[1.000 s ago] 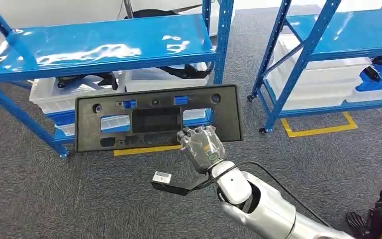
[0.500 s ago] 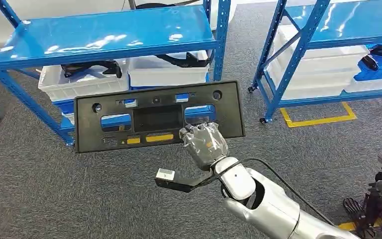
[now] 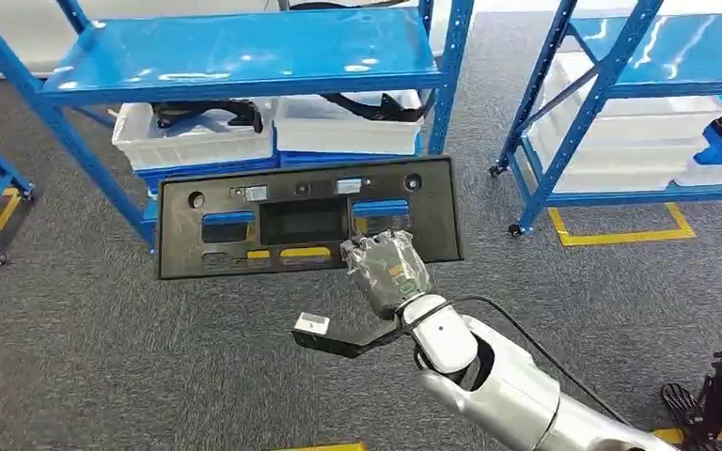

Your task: Take the parts from the cabinet and place them on the table.

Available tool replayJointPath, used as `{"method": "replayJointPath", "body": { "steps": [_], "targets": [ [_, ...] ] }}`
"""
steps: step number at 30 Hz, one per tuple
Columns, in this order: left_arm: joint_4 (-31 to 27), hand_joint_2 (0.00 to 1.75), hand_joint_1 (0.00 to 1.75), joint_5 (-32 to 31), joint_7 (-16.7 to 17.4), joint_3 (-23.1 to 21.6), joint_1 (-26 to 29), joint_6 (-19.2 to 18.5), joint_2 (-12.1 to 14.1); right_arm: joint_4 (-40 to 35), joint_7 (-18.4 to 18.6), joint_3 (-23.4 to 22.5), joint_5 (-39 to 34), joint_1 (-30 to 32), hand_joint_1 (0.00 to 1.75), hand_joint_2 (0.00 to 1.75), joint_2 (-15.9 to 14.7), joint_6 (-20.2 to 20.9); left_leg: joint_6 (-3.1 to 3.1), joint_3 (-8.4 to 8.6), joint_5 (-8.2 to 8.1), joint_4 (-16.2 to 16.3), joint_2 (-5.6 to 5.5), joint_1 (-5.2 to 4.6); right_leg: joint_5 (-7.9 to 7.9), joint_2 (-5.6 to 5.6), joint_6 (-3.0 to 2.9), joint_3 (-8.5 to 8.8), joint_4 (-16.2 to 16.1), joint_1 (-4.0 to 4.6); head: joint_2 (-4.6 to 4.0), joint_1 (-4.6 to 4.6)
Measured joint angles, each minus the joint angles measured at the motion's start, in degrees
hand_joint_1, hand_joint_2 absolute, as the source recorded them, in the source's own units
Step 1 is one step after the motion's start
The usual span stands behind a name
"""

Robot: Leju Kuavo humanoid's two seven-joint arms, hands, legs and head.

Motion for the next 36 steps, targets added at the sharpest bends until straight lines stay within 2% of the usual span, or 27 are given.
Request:
{"method": "replayJointPath", "body": {
  "steps": [1,2,4,5,6,8,9,10,11,14,15,16,17,19,20,21,22,23,24,25,26,30,31,32,34,35,36],
  "targets": [
    [0.0,1.75,0.00,0.0,0.0,0.0,0.0,0.0,0.0,0.2,0.0,0.0,0.0,0.0,1.75,1.75,0.0,0.0,0.43,-0.24,0.29,0.0,-0.49,-0.10,-1.69,1.66,0.12,-0.57,1.8,-0.16,0.00,0.00],
    [0.0,1.75,0.00,0.0,0.0,0.0,0.0,0.0,0.2,0.2,0.0,0.0,0.0,0.1,1.75,1.75,0.0,-0.1,0.84,-0.55,0.54,0.1,-0.83,-0.15,-4.42,2.79,-0.01,-2.23,5.8,-0.21,0.00,0.02],
    [0.0,1.75,0.00,-0.1,0.0,0.0,-0.1,0.0,0.2,0.6,0.1,0.0,0.0,0.3,1.75,1.75,0.0,-0.1,1.36,-1.10,0.91,0.1,-1.84,-0.46,-9.28,3.60,-0.07,-6.48,16.2,-0.07,0.00,0.02],
    [0.0,1.75,0.00,-0.1,0.0,0.0,0.1,-0.1,0.2,0.8,0.1,0.0,0.0,0.5,1.75,1.75,0.0,-0.1,1.43,-1.33,1.09,0.1,-2.44,-0.63,-10.03,3.64,-0.15,-7.70,19.2,-0.04,0.00,0.02],
    [0.0,1.75,0.00,-0.2,0.0,0.0,0.2,-0.1,0.1,1.0,0.2,0.0,0.0,0.7,1.75,1.75,0.0,-0.1,1.43,-1.46,1.25,0.1,-2.98,-0.73,-9.46,3.65,-0.28,-7.48,19.2,-0.03,0.00,0.02],
    [0.0,1.75,0.00,-0.4,0.1,0.0,0.5,-0.3,0.2,1.1,0.2,0.0,-0.1,1.0,1.75,1.75,0.0,-0.1,1.23,-1.58,1.46,0.3,-4.30,-0.82,-5.38,4.08,-0.73,-3.38,12.0,-0.04,0.00,0.02],
    [0.0,1.75,0.00,-0.6,0.1,0.0,0.5,-0.3,0.2,1.1,0.4,0.0,-0.1,1.0,1.75,1.75,0.0,-0.1,1.18,-1.60,1.48,0.4,-4.88,-0.84,-3.02,5.16,-0.99,-0.46,6.7,-0.05,0.00,0.02],
    [0.0,1.75,0.00,-0.7,0.1,0.0,0.5,-0.4,0.1,1.1,0.4,0.0,-0.1,1.0,1.75,1.75,-0.1,-0.1,1.10,-1.90,1.49,0.7,-5.37,-0.75,-1.94,8.28,-1.31,1.75,2.2,-0.19,0.00,0.02],
    [0.0,1.75,0.00,-0.9,0.2,0.0,0.4,-0.4,0.1,1.1,0.5,0.0,-0.1,1.0,1.75,1.75,-0.1,-0.1,0.90,-2.45,1.54,1.4,-5.89,-1.29,-2.23,8.50,-1.24,2.30,0.7,-0.30,0.00,0.00],
    [0.0,1.75,0.00,-1.3,0.2,-0.1,0.7,-0.5,0.1,1.2,0.7,0.1,0.1,1.3,1.75,1.75,-0.1,-0.1,-0.29,-3.45,2.32,1.2,-7.45,-0.70,-2.06,7.25,-1.59,1.60,1.2,0.14,0.00,-0.02],
    [0.0,1.75,0.00,-1.4,0.2,-0.1,0.7,-0.5,0.4,1.2,0.8,0.1,0.2,1.3,1.75,1.75,-0.1,-0.1,-0.46,-3.72,2.28,1.4,-7.88,-0.78,-1.74,6.35,-1.98,1.52,0.7,-0.46,0.00,0.00],
    [0.0,1.75,0.00,-1.4,0.3,-0.2,0.8,-0.6,0.2,1.2,0.8,0.1,0.2,1.2,1.75,1.75,-0.1,0.0,-0.82,-4.57,1.02,2.7,-5.26,-1.03,-1.56,5.75,-2.24,1.58,0.7,-0.45,0.00,-0.15],
    [0.0,1.75,0.00,-1.5,0.3,-0.2,0.5,-0.6,0.2,1.2,0.9,0.0,0.2,1.2,1.75,1.75,0.0,0.0,-1.29,-6.06,-1.22,6.2,-3.42,-0.89,-1.45,4.98,-2.44,1.47,0.8,-0.45,0.00,-0.48],
    [0.0,1.75,0.00,-1.8,0.4,-0.2,0.2,-0.6,0.2,1.2,1.3,0.0,0.6,1.3,1.75,1.75,-0.2,0.0,-2.00,-10.34,-5.77,16.4,-2.34,-0.40,-1.44,3.43,-2.46,1.29,0.8,-0.29,0.00,-0.48],
    [0.0,1.75,0.00,-2.2,0.4,-0.2,0.2,-0.6,0.2,1.2,1.8,0.0,0.8,1.3,1.75,1.75,-0.3,0.2,-2.17,-11.66,-6.78,19.7,-2.25,-0.29,-1.44,2.79,-2.46,1.24,0.8,-0.29,0.00,-0.55],
    [0.0,1.75,0.00,-2.7,0.4,-0.3,0.1,-0.7,0.2,1.2,2.3,0.0,1.1,1.5,1.75,1.75,-0.4,0.5,-2.27,-11.93,-6.62,20.7,-2.22,-0.16,-1.43,2.16,-2.46,1.22,0.8,-0.29,0.00,-0.57],
    [0.0,1.75,0.00,-3.3,0.7,-0.4,-0.1,-0.9,0.2,1.1,3.2,0.0,1.3,1.7,1.75,1.75,-0.7,0.9,-2.26,-10.50,-5.16,18.3,-2.14,-0.06,-1.44,1.45,-2.45,1.23,0.8,-0.29,0.00,-0.57],
    [0.0,1.75,0.00,-3.8,1.2,-0.5,-0.4,-1.0,0.2,0.7,4.0,-0.2,1.6,2.1,1.75,1.75,-1.1,1.4,-2.12,-7.99,-3.14,14.0,-1.83,-0.07,-1.44,0.85,-2.44,1.27,0.8,-0.28,0.00,-0.57],
    [0.0,1.75,0.00,-4.4,1.5,-0.6,-0.9,-1.0,0.2,-0.2,4.7,-0.5,1.8,2.5,1.75,1.75,-1.6,1.9,-1.80,-4.83,-0.81,8.1,-0.83,-0.23,-1.47,0.28,-2.40,1.35,0.8,-0.26,0.00,-0.57],
    [0.0,1.75,0.00,-4.9,1.7,-0.7,-1.5,-1.1,0.1,-1.1,5.5,-0.9,2.0,3.0,1.75,1.75,-2.4,2.5,-1.21,-2.16,0.78,3.4,1.45,-0.57,-1.49,-0.23,-2.35,1.43,0.8,-0.19,0.00,-0.57],
    [0.0,1.75,0.00,-5.4,2.0,-0.7,-2.2,-1.1,0.0,-2.3,6.1,-1.5,2.3,3.7,1.75,1.75,-3.2,3.1,-0.89,-1.26,0.34,1.2,2.59,-1.27,-1.65,-0.88,-2.00,1.23,0.9,0.27,0.00,-0.59],
    [0.0,1.75,0.00,-5.8,1.9,-1.1,-3.0,-0.7,-0.5,-6.1,7.4,-3.5,2.4,5.4,1.75,1.75,-6.4,5.3,0.43,-1.97,0.90,1.0,0.58,-1.27,-1.47,-2.64,-0.72,1.22,0.8,0.37,0.00,-0.57],
    [0.0,1.75,0.00,-5.8,1.7,-1.1,-2.9,-0.5,-0.8,-6.7,7.4,-3.8,2.4,5.7,1.75,1.75,-7.1,5.5,0.77,-1.66,1.20,0.8,0.27,-0.92,-2.45,-0.29,-0.39,0.94,1.7,-0.05,0.00,-0.57],
    [0.0,1.75,0.00,-5.8,1.5,-1.1,-3.3,-0.3,-0.8,-7.4,7.4,-4.3,2.4,5.9,1.75,1.75,-7.6,5.7,1.18,-1.80,1.29,0.7,-0.10,-0.88,-4.64,2.10,-0.45,-0.35,4.6,-0.02,0.00,-0.55],
    [0.0,1.75,0.00,-5.8,1.0,-1.1,-3.9,-0.2,-1.2,-8.2,7.4,-4.8,2.5,6.5,1.75,1.75,-8.5,6.0,1.57,-1.90,1.48,0.7,-1.31,-0.94,-9.44,3.61,-0.33,-4.74,14.5,-0.01,0.00,-0.50],
    [0.0,1.75,0.00,-5.7,0.9,-1.1,-3.9,-0.1,-1.4,-8.4,7.4,-4.9,2.5,6.7,1.75,1.75,-8.8,6.1,1.61,-1.94,1.51,0.8,-1.96,-0.96,-10.57,3.74,-0.25,-6.46,18.2,-0.02,0.00,-0.50],
    [0.0,1.75,0.00,-5.6,0.9,-1.1,-3.9,-0.1,-1.6,-8.8,7.3,-4.9,2.5,7.0,1.75,1.75,-9.1,6.1,1.63,-1.94,1.54,0.8,-2.69,-0.95,-10.42,3.75,-0.17,-7.32,19.8,-0.05,0.00,-0.50]
  ]
}}
